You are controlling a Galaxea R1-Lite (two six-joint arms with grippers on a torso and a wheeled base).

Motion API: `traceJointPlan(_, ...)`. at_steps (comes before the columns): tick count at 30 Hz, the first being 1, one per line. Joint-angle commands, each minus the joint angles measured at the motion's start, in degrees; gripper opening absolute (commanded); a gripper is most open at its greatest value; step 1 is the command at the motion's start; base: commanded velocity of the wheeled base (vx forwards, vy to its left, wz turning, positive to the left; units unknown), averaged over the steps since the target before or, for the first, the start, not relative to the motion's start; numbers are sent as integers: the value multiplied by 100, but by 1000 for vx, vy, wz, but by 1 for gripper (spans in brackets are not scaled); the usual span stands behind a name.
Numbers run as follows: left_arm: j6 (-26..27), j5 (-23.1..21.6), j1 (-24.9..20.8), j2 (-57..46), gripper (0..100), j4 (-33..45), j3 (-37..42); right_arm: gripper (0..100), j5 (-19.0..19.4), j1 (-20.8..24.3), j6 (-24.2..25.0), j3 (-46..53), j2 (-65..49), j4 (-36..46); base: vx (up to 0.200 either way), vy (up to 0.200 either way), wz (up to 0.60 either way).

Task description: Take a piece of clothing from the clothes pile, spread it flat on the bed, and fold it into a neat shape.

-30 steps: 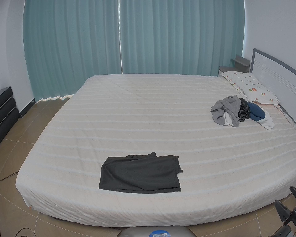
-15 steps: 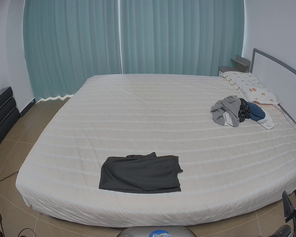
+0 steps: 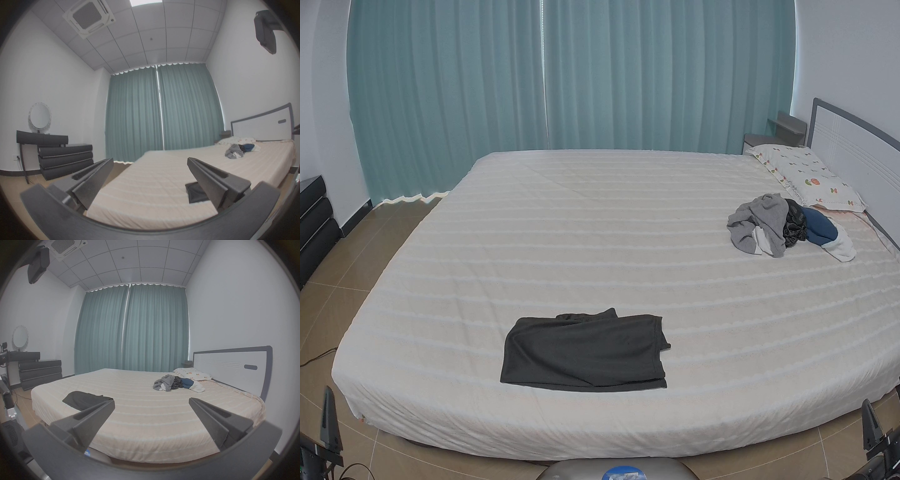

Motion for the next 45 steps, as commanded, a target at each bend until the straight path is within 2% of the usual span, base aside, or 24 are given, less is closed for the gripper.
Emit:
traceJointPlan(1, -144, -141, 2, -35, 100, 722, 105, 100, 383, -51, 126, 66, -131, 12, 0, 0, 0)
traceJointPlan(3, -390, -343, 2, -35, 100, 862, 96, 100, 620, -51, 319, 40, -131, 91, 0, 0, 0)
traceJointPlan(6, -539, -642, 2, -44, 100, 889, 105, 100, 638, -51, 486, 31, -131, 117, 0, 0, 0)
traceJointPlan(8, -504, -756, -6, -26, 100, 1231, 78, 100, 611, -60, 424, 31, -122, 117, 0, 0, 0)
traceJointPlan(10, -487, -888, 2, -52, 100, 1205, 78, 100, 620, -51, 310, 31, -131, 108, 0, 0, 0)
traceJointPlan(15, -399, -888, 2, -52, 100, 1152, 96, 100, 725, -60, 345, 22, -122, 161, 0, 0, 0)
traceJointPlan(16, -372, -888, 2, -52, 100, 1143, 96, 100, 831, -51, 486, -4, -122, 275, 0, 0, 0)
traceJointPlan(19, -372, -879, 2, -52, 100, 1143, 96, 100, 813, -60, 521, -48, -122, 354, 0, 0, 0)
traceJointPlan(21, -372, -879, 2, -52, 100, 1143, 96, 100, 796, -51, -173, 13, -131, 311, 0, 0, 0)
traceJointPlan(22, -372, -879, 2, -52, 100, 1143, 96, 100, 796, -51, -296, 13, -131, 302, 0, 0, 0)
traceJointPlan(25, -364, -879, 2, -52, 100, 1143, 96, 100, 796, -33, -59, -4, -114, 372, 0, 0, 0)
traceJointPlan(45, -416, -879, 2, -52, 100, 1143, 96, 100, 787, -51, -6, 22, -122, 302, 0, 0, 0)
